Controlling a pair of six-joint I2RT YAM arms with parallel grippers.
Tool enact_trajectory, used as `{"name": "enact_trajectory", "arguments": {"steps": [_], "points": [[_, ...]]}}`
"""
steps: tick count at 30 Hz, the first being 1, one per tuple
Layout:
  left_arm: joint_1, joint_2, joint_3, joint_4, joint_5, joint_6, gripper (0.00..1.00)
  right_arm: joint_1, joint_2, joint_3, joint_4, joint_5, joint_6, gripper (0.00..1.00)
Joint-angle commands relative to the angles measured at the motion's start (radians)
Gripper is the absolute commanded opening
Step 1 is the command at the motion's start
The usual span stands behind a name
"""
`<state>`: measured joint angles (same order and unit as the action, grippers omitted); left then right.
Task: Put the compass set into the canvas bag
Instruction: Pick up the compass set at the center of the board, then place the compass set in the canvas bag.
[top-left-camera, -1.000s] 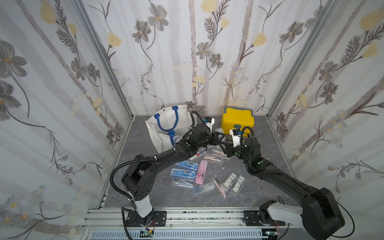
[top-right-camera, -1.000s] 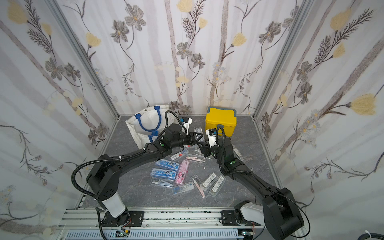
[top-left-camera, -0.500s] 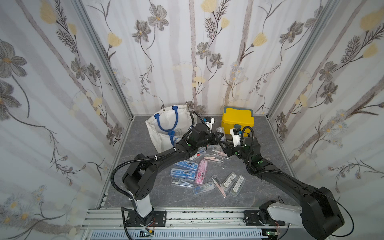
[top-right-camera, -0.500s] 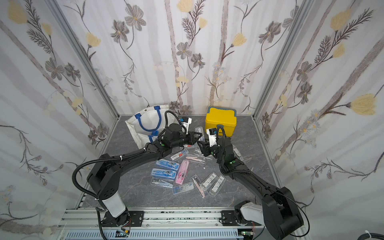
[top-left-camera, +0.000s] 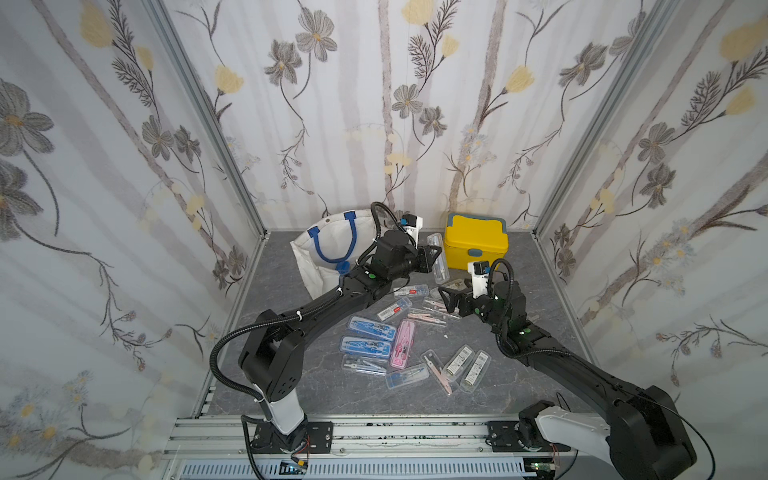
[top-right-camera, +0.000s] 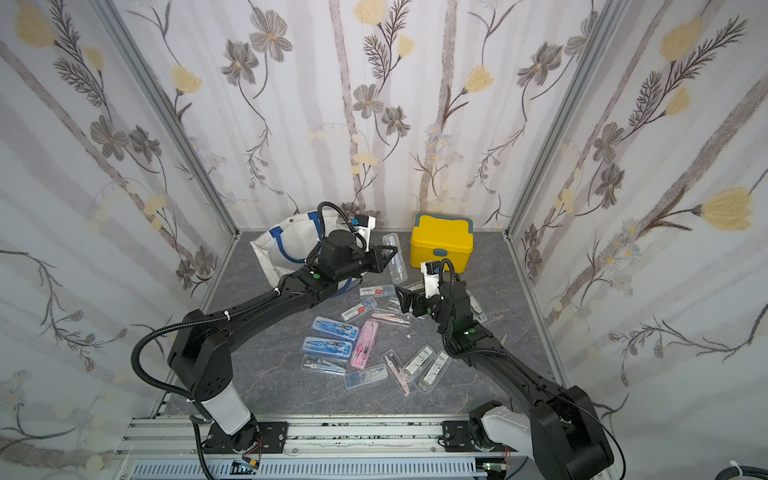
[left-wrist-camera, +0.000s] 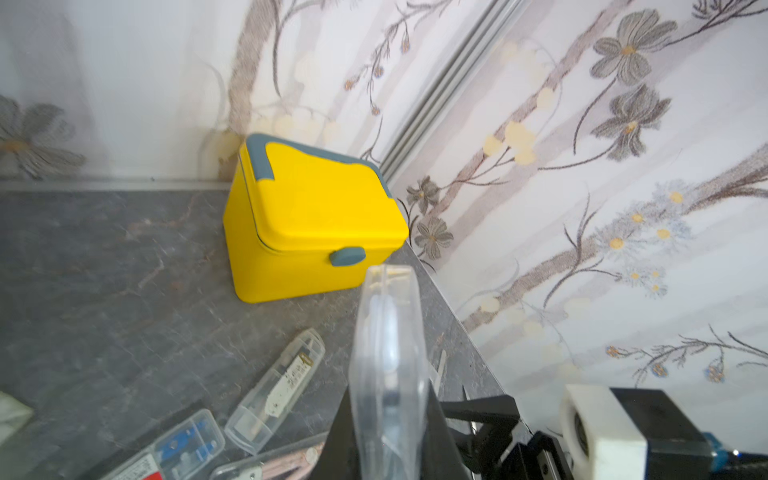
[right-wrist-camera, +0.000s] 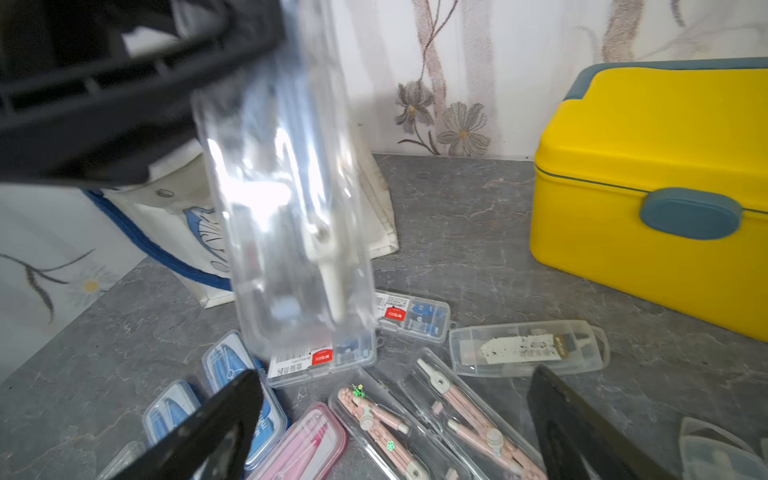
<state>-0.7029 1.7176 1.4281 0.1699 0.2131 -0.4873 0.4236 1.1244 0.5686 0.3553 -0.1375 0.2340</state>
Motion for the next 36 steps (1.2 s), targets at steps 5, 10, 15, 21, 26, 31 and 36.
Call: {"name": "enact_trajectory", "arguments": {"steps": [5,10,15,21,26,31,36], "points": [[0.047,-0.061,0.121,-0.197,-0.22,0.19,0.07,-0.056,-0.089,-0.069,0.03,0.134,0.028,0.99],[0.105,-0.083,0.181,-0.349,-0.381,0.265,0.07,-0.063,-0.08,-0.066,0.012,0.128,0.012,1.0],[0.162,-0.098,0.202,-0.457,-0.527,0.357,0.08,-0.062,-0.039,-0.059,0.014,0.119,0.015,0.99],[0.224,-0.064,0.201,-0.571,-0.639,0.401,0.11,-0.062,0.003,-0.046,0.024,0.105,0.029,1.0],[0.258,-0.001,0.174,-0.584,-0.654,0.418,0.11,-0.063,0.024,-0.041,0.033,0.099,0.035,0.99],[0.276,0.092,0.184,-0.599,-0.696,0.42,0.11,-0.062,0.029,-0.039,0.03,0.097,0.04,0.99],[0.289,0.196,0.202,-0.617,-0.718,0.443,0.12,-0.062,0.026,-0.044,0.025,0.107,0.042,1.0]]}}
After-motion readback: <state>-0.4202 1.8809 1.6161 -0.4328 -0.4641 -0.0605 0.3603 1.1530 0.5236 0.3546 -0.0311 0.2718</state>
